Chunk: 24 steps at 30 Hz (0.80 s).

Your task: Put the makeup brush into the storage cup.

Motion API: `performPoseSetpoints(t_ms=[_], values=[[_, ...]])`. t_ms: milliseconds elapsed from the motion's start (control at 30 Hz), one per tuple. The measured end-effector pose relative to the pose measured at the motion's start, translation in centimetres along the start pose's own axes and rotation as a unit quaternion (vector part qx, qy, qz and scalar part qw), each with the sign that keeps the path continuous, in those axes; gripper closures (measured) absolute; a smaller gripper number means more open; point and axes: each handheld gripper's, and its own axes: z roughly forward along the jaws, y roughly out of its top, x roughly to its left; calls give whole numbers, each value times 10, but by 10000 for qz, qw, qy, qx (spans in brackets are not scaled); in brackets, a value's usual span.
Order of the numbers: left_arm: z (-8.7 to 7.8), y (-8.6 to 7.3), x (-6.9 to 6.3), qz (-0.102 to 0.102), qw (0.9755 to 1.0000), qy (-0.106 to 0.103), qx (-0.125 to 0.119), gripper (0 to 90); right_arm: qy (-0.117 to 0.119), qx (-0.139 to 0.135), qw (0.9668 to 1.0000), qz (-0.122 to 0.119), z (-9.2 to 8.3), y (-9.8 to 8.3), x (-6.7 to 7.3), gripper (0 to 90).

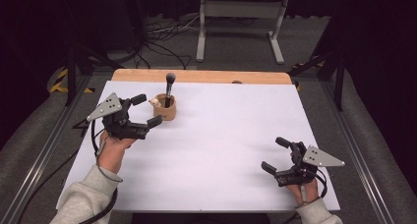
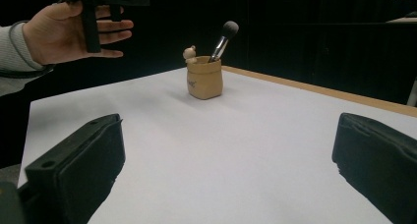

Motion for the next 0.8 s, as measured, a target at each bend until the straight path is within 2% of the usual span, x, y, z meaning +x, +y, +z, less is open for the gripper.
performPoseSetpoints(t_ms=[233,367,533,700,800], values=[[-14,-11,-10,81,9999,-75,72,24,-24,42,10000,-66,-1,0,-1,0],[-21,-19,-13,-20,9999,-105,19,23,-14,64,10000,-58,-1,0,-1,0],[-26,-28,-16,-17,10000,-39,7,26,-7,87,9999,-59,0,-1,-1,0],[-30,-37,-22,18,10000,-67,13,27,-28,121,9999,-31,-1,-3,-2,0],[-31,-43,-24,107,9999,-77,79,28,-23,126,9999,-33,-1,-3,-2,0]])
